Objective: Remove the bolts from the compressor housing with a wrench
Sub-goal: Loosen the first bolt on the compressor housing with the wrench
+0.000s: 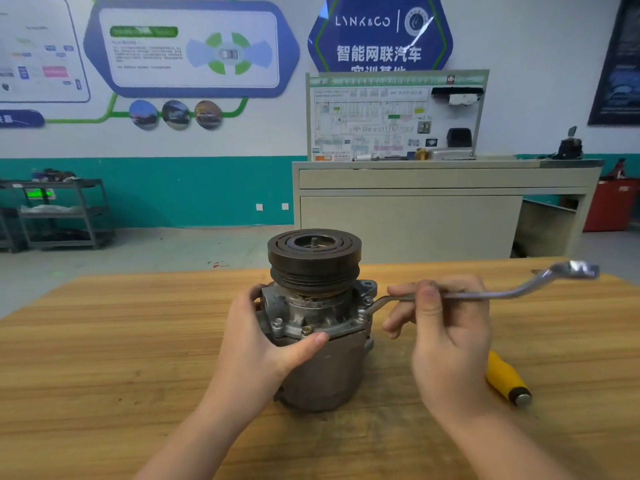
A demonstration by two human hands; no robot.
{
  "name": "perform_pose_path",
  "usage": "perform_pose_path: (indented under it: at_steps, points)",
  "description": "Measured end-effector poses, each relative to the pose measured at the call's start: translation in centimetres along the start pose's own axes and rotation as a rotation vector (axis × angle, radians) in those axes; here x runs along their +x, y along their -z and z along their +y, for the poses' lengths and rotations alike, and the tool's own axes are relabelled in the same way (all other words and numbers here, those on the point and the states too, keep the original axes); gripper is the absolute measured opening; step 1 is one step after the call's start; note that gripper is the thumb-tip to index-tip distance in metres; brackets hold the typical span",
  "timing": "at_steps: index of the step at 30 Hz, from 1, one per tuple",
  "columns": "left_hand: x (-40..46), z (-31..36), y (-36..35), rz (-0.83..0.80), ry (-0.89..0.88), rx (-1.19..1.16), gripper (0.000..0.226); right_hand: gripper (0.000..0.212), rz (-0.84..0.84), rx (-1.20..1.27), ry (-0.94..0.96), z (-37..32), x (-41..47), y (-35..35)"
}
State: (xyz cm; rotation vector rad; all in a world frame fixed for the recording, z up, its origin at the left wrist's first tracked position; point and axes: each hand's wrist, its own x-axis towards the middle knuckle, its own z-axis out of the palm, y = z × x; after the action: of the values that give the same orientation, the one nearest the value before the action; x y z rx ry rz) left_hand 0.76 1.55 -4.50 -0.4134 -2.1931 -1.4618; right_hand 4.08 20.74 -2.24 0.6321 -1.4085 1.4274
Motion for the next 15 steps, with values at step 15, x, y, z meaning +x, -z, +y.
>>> perform_pose_path:
  at_steps: [15]
  points:
    - [-0.3, 0.4, 0.2, -0.004, -0.027, -0.012, 0.083, 0.02, 0.334, 0.471, -0.832, 2.8, 2.2, 0.1]
